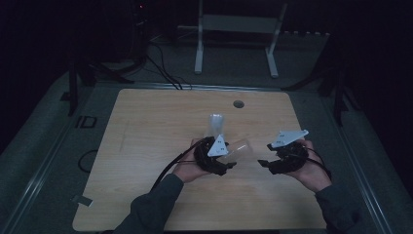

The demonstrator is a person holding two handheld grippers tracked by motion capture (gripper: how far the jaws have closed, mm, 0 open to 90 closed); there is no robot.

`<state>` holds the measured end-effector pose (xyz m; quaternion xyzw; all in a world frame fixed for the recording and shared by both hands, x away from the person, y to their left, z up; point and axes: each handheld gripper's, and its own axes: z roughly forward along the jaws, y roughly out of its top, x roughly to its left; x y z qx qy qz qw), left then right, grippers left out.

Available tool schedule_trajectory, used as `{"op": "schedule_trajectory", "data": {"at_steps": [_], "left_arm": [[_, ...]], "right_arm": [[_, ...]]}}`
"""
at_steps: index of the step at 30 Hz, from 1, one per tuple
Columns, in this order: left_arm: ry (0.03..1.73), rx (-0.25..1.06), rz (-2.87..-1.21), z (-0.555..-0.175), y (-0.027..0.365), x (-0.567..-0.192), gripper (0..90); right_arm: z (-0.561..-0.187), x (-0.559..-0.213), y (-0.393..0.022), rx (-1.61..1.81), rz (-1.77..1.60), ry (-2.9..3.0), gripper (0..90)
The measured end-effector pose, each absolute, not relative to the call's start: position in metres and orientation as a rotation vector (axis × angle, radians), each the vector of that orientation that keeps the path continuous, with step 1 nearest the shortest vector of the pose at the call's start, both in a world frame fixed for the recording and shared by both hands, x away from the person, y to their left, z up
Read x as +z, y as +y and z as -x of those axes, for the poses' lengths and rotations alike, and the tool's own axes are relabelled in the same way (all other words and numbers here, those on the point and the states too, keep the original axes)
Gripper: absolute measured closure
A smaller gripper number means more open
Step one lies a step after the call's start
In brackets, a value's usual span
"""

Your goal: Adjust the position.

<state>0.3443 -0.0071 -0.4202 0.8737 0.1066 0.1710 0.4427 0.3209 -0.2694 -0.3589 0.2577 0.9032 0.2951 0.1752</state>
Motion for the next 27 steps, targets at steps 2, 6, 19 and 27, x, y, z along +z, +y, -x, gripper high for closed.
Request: {"op": "schedule_trajectory", "data": {"at_steps": [2, 6, 19, 27], "left_arm": [[0.261, 0.425, -2.170, -0.3441, -0.0074, -0.4207, 30.1], [0.248, 0.427, -2.182, -0.3431, -0.0074, -0.4211, 30.1], [0.215, 0.423, -2.209, -0.3388, -0.0119, -0.4254, 30.1], [0.199, 0.419, -2.221, -0.3373, -0.0134, -0.4276, 30.1]], "right_arm": [[-0.3215, -0.3584, -0.2695, 0.826, -0.723, 2.566, 34.9], [-0.3225, -0.3587, -0.2689, 0.802, -0.717, 2.586, 34.8], [-0.3224, -0.3569, -0.2653, 0.742, -0.664, 2.633, 34.8], [-0.3233, -0.3558, -0.2624, 0.673, -0.617, 2.679, 34.7]]}}
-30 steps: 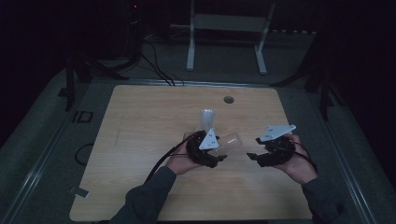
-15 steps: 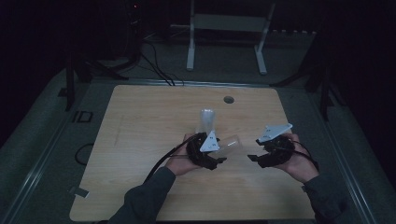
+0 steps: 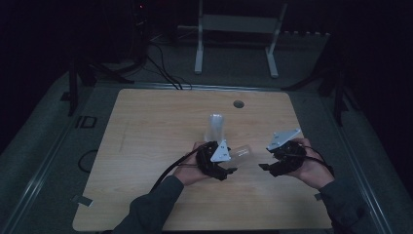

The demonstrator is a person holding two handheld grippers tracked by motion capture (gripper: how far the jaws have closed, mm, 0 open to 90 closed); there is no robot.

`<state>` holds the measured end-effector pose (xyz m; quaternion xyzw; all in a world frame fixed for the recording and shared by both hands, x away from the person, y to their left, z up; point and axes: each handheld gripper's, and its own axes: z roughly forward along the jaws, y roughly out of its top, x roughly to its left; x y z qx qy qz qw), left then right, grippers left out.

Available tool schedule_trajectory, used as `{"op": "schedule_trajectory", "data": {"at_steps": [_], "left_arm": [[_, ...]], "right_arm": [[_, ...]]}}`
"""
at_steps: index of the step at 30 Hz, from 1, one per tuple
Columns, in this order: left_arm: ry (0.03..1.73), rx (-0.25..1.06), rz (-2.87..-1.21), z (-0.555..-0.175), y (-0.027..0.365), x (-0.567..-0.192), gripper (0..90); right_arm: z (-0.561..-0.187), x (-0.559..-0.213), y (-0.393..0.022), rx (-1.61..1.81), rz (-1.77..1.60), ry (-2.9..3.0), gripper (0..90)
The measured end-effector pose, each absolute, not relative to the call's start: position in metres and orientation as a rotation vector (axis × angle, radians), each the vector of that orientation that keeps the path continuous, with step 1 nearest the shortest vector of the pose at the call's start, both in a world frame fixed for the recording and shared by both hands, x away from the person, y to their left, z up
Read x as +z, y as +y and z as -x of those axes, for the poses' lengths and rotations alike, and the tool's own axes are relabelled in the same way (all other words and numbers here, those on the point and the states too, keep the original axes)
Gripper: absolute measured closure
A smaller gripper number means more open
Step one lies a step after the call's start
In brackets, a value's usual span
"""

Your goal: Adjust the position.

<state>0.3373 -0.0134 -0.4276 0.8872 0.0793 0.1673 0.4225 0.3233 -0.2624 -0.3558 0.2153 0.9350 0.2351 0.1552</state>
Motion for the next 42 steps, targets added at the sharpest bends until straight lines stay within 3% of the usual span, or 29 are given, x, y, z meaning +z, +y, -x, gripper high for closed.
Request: {"op": "schedule_trajectory", "data": {"at_steps": [42], "left_arm": [[0.075, 0.420, -2.298, -0.326, -0.024, -0.434, 30.2]], "right_arm": [[-0.327, -0.354, -0.243, 0.444, -0.443, 2.849, 32.6]]}}
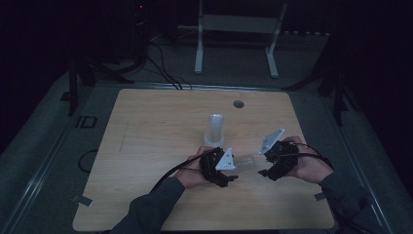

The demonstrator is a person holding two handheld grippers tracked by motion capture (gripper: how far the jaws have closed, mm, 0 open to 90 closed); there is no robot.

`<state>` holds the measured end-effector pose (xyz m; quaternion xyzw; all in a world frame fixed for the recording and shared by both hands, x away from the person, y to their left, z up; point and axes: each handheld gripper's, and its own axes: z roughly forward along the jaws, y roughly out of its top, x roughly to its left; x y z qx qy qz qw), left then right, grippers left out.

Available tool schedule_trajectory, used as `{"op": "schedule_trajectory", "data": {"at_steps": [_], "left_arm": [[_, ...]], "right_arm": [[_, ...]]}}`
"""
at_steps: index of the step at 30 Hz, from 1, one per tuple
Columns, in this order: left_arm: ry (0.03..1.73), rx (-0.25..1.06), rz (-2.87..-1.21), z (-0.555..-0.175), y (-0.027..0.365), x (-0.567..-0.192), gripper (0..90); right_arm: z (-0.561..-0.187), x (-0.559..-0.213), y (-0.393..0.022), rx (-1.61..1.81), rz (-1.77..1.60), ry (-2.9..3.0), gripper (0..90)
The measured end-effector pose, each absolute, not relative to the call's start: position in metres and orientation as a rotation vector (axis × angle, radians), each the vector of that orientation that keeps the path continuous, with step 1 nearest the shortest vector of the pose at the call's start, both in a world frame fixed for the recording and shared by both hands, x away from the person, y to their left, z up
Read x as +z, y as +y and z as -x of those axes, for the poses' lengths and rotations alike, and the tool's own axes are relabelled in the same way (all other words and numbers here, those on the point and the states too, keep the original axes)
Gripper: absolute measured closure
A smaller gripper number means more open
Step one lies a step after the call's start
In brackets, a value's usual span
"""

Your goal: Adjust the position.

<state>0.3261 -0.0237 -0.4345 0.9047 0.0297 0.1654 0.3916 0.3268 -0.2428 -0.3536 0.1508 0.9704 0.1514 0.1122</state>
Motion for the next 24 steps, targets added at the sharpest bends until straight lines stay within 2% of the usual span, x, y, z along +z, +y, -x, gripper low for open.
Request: {"op": "schedule_trajectory", "data": {"at_steps": [24], "left_arm": [[-0.018, 0.445, -2.341, -0.318, -0.032, -0.433, 30.1]], "right_arm": [[-0.324, -0.359, -0.227, 0.325, -0.349, 2.936, 31.5]]}}
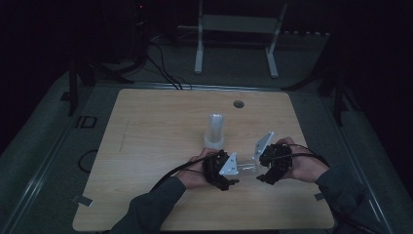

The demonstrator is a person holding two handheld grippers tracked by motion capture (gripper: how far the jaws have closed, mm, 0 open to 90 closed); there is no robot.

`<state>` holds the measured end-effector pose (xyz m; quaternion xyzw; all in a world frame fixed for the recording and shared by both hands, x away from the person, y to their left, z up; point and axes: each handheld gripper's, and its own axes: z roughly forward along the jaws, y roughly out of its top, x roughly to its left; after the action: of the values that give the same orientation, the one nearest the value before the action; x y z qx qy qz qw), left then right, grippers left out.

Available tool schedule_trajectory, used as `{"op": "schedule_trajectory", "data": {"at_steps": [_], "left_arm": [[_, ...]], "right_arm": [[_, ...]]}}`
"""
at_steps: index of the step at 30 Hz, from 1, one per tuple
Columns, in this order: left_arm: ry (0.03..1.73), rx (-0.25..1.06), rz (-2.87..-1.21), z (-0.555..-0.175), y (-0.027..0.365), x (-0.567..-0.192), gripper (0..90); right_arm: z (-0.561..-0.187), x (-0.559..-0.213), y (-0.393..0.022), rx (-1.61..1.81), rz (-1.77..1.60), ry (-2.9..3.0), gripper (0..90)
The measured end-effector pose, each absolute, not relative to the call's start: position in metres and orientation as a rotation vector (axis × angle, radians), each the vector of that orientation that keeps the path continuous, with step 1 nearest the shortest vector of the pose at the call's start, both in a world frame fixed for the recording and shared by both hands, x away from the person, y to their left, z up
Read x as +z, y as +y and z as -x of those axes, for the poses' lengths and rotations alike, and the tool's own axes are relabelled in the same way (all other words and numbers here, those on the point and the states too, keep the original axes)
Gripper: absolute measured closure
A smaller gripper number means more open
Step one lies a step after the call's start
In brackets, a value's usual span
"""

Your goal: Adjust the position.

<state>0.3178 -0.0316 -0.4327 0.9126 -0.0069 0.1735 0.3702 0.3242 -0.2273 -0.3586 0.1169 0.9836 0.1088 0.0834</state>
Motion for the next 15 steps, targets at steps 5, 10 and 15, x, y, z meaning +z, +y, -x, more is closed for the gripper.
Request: {"op": "schedule_trajectory", "data": {"at_steps": [5, 10, 15], "left_arm": [[-0.035, 0.446, -2.349, -0.3165, -0.0323, -0.4329, 30.2], [-0.045, 0.447, -2.352, -0.3140, -0.0333, -0.4330, 30.1], [-0.058, 0.456, -2.349, -0.3112, -0.0350, -0.4331, 30.2]], "right_arm": [[-0.3249, -0.3610, -0.2239, 0.313, -0.328, 2.947, 31.0], [-0.3246, -0.3630, -0.2210, 0.305, -0.322, 2.953, 29.3], [-0.3240, -0.3652, -0.2186, 0.292, -0.309, 2.966, 29.3]]}}
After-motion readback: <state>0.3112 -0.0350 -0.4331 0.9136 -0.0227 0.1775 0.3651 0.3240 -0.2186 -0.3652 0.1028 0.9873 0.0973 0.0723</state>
